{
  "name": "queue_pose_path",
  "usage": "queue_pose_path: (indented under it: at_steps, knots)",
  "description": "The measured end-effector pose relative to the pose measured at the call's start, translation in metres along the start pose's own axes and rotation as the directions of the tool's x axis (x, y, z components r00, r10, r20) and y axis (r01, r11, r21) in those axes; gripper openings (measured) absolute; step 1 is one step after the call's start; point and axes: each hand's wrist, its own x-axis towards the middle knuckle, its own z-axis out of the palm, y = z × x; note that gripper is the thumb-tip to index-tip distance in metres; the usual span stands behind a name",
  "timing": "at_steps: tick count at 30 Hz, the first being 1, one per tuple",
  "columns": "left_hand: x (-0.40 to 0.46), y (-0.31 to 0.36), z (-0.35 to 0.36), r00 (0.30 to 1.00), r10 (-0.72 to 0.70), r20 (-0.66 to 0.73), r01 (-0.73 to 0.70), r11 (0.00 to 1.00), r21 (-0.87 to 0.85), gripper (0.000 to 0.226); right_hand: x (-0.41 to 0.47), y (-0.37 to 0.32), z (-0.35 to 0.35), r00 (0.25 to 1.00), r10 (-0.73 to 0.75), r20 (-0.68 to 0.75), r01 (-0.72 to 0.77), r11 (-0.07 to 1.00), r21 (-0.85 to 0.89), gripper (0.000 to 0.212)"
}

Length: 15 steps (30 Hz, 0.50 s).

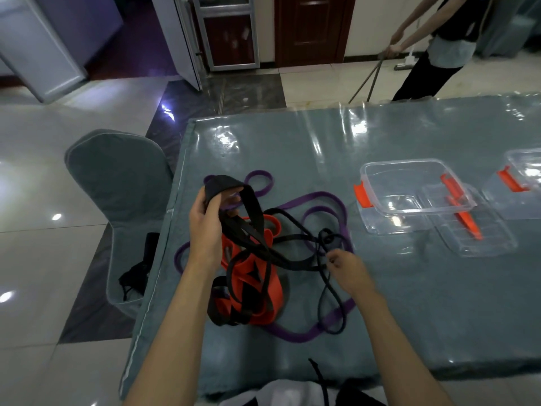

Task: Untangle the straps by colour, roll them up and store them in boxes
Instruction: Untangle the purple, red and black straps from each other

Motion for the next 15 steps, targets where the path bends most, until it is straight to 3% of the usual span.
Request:
queue_pose_path:
  at_steps: [3,6,12,15]
  knots:
    - [0.001,0.002,0.003,0.999,0.014,0.047,-0.014,1.0,0.008,0.024,0.011,-0.014,0.017,0.995,-0.101,-0.027,0.103,0.993,0.061,0.031]
    - [0.002,0.002,0.006,0.995,0.022,0.096,-0.027,0.999,0.046,0.024,0.024,-0.021,0.031,1.0,-0.023,-0.019,0.024,0.998,0.066,0.027]
    - [0.014,0.003,0.009,0.986,0.007,0.165,-0.017,0.998,0.059,0.022,0.045,-0.037,0.034,0.996,0.085,-0.034,-0.091,0.959,-0.268,0.045]
    - [0.023,0.001,0.008,0.984,0.011,0.178,-0.023,0.998,0.067,0.022,0.058,-0.037,0.032,0.994,0.079,-0.071,-0.097,0.946,-0.31,0.035]
